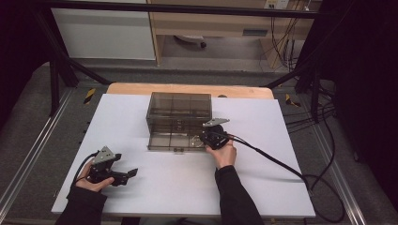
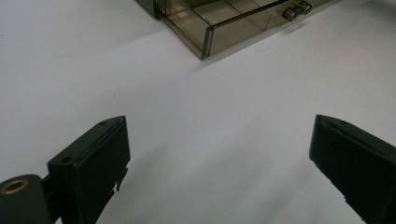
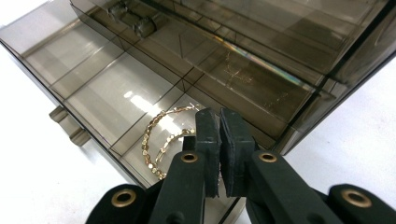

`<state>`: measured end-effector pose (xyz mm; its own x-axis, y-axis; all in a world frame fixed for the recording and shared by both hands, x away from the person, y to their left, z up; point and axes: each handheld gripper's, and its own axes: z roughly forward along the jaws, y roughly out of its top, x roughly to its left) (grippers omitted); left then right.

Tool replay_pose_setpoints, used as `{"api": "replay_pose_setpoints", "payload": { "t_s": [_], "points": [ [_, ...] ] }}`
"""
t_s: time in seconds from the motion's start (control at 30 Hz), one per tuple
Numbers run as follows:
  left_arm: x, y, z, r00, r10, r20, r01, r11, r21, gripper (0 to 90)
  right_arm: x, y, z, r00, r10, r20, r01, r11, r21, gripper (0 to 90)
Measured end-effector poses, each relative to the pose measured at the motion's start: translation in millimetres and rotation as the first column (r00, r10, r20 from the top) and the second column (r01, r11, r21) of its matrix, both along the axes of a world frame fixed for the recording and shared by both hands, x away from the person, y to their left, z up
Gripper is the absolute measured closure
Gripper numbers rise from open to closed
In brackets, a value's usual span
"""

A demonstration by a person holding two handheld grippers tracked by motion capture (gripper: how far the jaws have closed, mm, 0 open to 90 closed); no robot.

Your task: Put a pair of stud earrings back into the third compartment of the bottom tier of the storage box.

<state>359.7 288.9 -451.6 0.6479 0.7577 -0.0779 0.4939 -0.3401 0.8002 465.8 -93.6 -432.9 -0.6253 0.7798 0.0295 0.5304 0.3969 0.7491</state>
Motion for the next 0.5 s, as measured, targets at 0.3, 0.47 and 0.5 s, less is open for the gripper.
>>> {"api": "replay_pose_setpoints", "payload": {
  "t_s": [0.3, 0.47, 0.5],
  "points": [
    [-0.1, -0.2, 0.2, 1.0000, -0.001, 0.000, 0.001, 1.0000, 0.001, 5.1, -0.8, -0.2, -3.3, 0.9999, 0.007, -0.012, -0.007, 1.000, -0.021, 87.1],
    [0.0, -0.3, -0.2, 1.0000, -0.001, 0.000, 0.001, 1.0000, 0.001, 5.1, -0.7, 0.3, -4.4, 0.9998, 0.012, -0.017, -0.012, 1.000, -0.025, 86.8],
    [0.0, -0.2, -0.2, 1.0000, -0.001, 0.000, 0.001, 1.0000, 0.001, 5.1, -0.6, 0.2, -4.4, 0.9998, 0.011, -0.017, -0.012, 1.000, -0.027, 86.7]
  ]
}}
